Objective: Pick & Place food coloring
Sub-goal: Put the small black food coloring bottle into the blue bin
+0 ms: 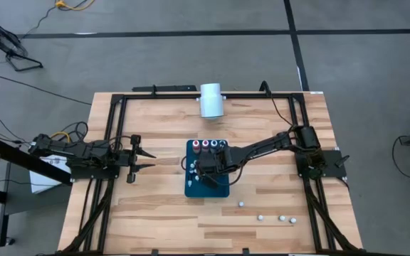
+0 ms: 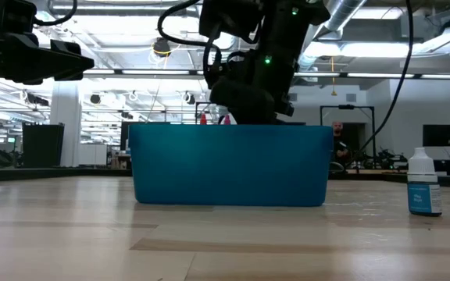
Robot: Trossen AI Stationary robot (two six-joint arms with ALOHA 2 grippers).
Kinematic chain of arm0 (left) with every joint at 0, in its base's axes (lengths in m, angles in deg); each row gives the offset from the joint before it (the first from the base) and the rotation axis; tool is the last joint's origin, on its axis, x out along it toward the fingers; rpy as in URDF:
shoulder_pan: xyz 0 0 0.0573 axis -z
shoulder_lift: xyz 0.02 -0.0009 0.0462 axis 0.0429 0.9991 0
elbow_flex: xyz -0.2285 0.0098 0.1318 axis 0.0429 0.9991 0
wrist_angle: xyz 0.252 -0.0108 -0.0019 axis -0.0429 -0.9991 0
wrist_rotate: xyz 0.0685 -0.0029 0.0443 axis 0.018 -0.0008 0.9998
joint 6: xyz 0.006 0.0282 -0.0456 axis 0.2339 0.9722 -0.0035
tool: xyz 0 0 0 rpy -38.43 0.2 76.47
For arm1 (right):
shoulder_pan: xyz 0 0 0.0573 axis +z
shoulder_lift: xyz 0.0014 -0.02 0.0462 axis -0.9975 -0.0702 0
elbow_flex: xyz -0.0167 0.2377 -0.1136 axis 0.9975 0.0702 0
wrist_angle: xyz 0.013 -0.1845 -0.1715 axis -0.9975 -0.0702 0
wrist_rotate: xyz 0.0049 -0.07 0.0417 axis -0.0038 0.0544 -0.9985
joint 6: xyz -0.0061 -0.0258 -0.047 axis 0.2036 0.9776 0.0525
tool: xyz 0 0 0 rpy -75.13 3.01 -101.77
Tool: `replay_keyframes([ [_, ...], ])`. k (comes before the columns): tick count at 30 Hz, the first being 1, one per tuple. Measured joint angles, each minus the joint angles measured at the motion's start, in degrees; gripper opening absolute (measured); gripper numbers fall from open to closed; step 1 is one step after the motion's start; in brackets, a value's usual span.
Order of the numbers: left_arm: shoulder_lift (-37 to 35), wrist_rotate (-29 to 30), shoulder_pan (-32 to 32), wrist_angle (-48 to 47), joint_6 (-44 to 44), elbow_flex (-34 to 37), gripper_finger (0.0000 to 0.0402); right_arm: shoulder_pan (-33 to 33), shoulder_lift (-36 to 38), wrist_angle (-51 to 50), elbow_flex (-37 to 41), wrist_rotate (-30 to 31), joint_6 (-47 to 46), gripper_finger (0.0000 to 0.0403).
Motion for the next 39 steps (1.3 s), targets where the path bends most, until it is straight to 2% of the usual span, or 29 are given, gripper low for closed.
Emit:
replay_keyframes([
  [32, 0.02, 0.00, 0.01, 0.00, 0.03, 0.00, 0.0123, 0.70, 0.16, -1.20, 0.04, -0.87, 0.52, 0.0073],
  [35, 0.00, 0.00, 0.00, 0.02, -0.01, 0.00, 0.0123, 0.72, 0.24, -1.14, 0.04, -1.51, 0.63, 0.0088],
  [39, 0.01, 0.00, 0.01, 0.01, -0.03, 0.00, 0.0123, 0.70, 0.24, -0.93, 0.04, -0.92, 0.36, 0.0133],
])
